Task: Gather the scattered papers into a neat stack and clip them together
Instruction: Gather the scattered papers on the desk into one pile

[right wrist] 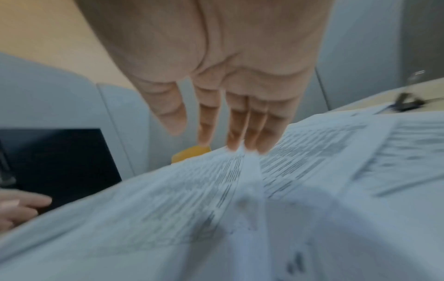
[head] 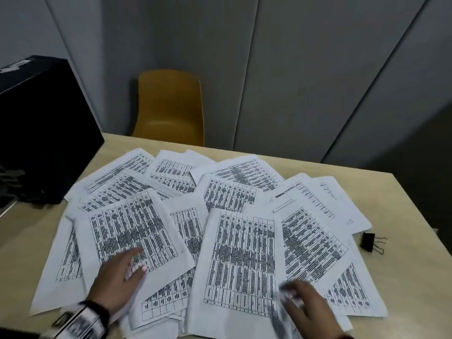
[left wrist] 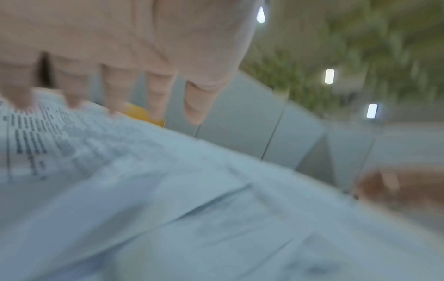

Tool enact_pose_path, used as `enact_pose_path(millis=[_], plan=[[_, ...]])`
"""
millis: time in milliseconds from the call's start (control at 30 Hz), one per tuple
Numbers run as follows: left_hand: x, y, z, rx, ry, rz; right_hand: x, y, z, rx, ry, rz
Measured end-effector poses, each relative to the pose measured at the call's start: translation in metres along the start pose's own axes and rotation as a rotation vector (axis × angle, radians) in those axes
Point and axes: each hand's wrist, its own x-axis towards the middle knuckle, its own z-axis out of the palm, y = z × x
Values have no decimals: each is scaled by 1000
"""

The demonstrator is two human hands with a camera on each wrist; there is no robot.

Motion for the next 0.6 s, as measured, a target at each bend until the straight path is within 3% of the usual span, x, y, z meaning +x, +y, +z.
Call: enact_pose_path(millis=[67,133,200,300,333,400,433,500,533,600], plan=[[11,9,10,227,-33,-163,26,-34,29,-198,-23,46],[19,20,26,329,-177,-211,42,-52,53,-377,-202,185],[15,30,44,424,-252,-137,51,-61,65,-419,-276,199],[10,28,61,429,-332,62,47,-72,78,-428,-393,76],[8,24,62,347,-328,127,47,-71,77,-407,-396,66],[3,23,55,122,-179,203,47,-69,70,-389,-283,124],[5,20,50,87,-58,170,48,-66,66,-390,-196,202],[10,16,41,127,112,-60,50,-58,59,-374,-124,402],[13,16,39,164,96,-200,51,-57,57,-357,-145,461],[18,21,39,249,-22,-298,51,-58,62,-357,-212,417]])
